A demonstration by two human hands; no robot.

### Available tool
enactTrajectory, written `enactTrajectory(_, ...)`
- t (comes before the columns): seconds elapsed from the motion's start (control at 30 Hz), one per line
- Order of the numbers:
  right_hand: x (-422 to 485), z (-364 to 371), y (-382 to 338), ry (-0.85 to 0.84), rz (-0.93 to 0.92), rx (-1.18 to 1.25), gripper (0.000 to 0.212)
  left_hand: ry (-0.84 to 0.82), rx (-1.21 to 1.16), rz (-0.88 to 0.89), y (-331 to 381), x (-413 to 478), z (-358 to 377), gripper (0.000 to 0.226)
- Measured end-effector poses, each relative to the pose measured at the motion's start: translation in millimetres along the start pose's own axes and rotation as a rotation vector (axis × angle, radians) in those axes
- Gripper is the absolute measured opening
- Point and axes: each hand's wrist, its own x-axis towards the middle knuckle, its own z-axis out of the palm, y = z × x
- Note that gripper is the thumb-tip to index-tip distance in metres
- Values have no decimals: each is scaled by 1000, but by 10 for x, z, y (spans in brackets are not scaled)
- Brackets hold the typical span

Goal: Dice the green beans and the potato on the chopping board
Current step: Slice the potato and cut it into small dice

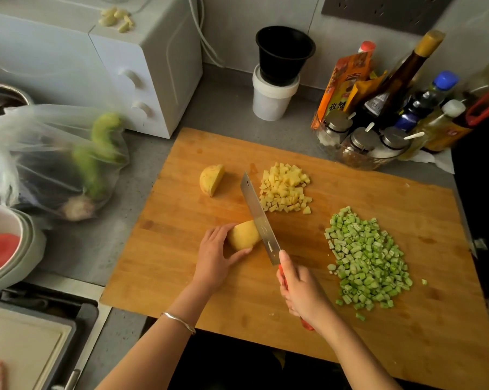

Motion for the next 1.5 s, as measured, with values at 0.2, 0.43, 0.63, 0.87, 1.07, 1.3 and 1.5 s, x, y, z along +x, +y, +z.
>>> enactTrajectory(0.2, 50, 29, -8, 20, 17, -106, 59, -13, 19, -20, 5, -7, 9, 65)
enactTrajectory(0.43, 59, 60, 2, 34, 33, -158, 62, -61, 105, 9, 24, -12, 17, 71)
enactTrajectory(0.63, 34, 58, 28, 44, 7, -140, 63, -37, 217, -114, 267, 36, 183, 62)
enactTrajectory(0.87, 156, 77, -61, 34, 32, -113, 62, -41, 296, -182, 261, 97, 256, 64)
enactTrajectory(1.07, 127, 27, 12, 10, 79, -47, 59, -73, 297, -181, 266, 85, 248, 62)
enactTrajectory(1.3, 350, 123, -24, 48, 109, -64, 62, -64, 279, -164, 250, 88, 253, 65)
enactTrajectory(1.5, 277, 186, 146, 121, 11, -23, 59, -64, 266, -164, 254, 82, 233, 61)
